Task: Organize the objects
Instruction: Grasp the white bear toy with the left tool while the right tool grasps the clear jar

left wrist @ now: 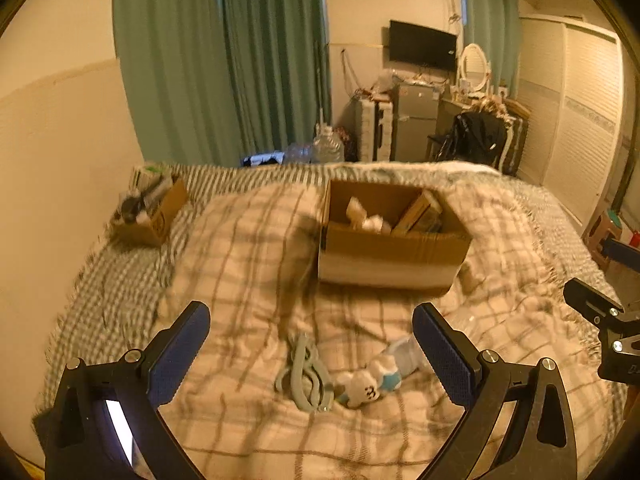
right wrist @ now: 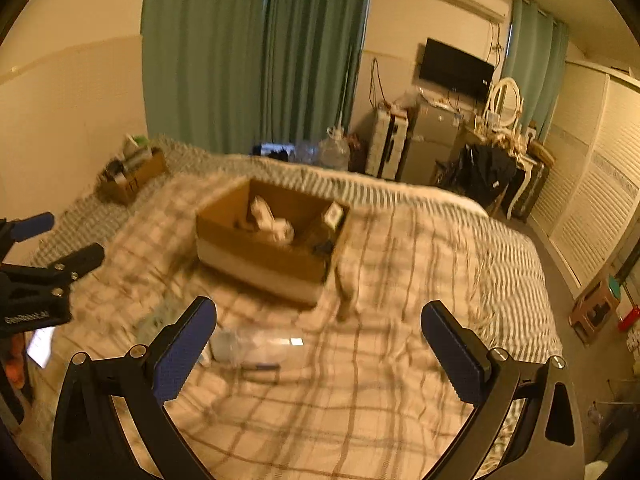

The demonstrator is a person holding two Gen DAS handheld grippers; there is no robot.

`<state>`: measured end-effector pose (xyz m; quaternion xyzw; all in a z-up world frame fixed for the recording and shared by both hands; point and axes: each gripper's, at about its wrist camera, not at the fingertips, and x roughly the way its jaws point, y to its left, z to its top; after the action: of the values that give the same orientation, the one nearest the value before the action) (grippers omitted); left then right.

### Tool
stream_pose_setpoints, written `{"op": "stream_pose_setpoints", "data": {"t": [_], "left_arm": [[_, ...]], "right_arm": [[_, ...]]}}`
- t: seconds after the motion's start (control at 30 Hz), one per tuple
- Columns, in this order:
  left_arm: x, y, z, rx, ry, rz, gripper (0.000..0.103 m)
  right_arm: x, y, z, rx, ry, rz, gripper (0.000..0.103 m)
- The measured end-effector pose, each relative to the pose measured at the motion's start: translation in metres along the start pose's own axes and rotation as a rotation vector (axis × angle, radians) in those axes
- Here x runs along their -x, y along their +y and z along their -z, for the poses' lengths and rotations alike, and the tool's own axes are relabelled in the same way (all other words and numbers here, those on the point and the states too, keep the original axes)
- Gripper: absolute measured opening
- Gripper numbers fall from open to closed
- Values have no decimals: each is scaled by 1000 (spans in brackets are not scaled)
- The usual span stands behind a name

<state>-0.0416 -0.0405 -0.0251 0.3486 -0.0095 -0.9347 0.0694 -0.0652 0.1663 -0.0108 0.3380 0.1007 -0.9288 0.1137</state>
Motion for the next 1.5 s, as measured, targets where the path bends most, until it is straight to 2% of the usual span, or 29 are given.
{"op": "stream_pose_setpoints", "data": {"t": [0.1, 0.2, 0.33, 0.5, 0.57, 0.77, 0.83, 0.87, 0.9, 0.93, 0.97, 1.07, 1.27, 1.5], "left_arm": [[-25, -3, 21, 8, 51, -20, 103], [-51, -9, 41, -1, 105, -8, 103], [-78, -16, 61, 4, 177, 23, 103], [-109, -27, 81, 2, 303, 56, 103], [-117, -33, 86, -18, 330, 52, 103], [-136, -46, 86, -23, 360, 119, 103], [-145, -53, 88, -47, 390, 150, 94], [-149, -58, 91, -71, 403, 142, 92], [-150, -60, 91, -89, 403, 130, 89], [-149, -62, 92, -101, 396, 129, 80], [-147, -64, 92, -109, 388, 149, 81], [-139, -62, 92, -111, 376, 135, 81], [-112, -40, 71, -42, 311, 103, 81], [-115, -24, 56, -43, 304, 57, 81]], "right_arm": [[-28, 2, 16, -10, 39, -3, 103], [-52, 4, 28, -29, 81, -54, 103], [-84, 9, 42, -36, 148, -59, 103], [-107, 7, 50, -63, 206, -85, 103], [-114, 6, 51, -74, 221, -89, 103], [-132, 2, 53, -112, 262, -106, 103], [-135, 2, 53, -116, 271, -112, 103], [-136, 2, 53, -117, 272, -112, 103], [-136, 3, 52, -116, 274, -112, 103], [-137, 3, 52, -114, 275, -113, 103], [-138, 5, 52, -110, 276, -117, 103], [-139, 8, 51, -95, 278, -137, 103], [-139, 15, 44, -50, 268, -197, 103], [-168, 23, 42, 11, 362, -235, 103]]}}
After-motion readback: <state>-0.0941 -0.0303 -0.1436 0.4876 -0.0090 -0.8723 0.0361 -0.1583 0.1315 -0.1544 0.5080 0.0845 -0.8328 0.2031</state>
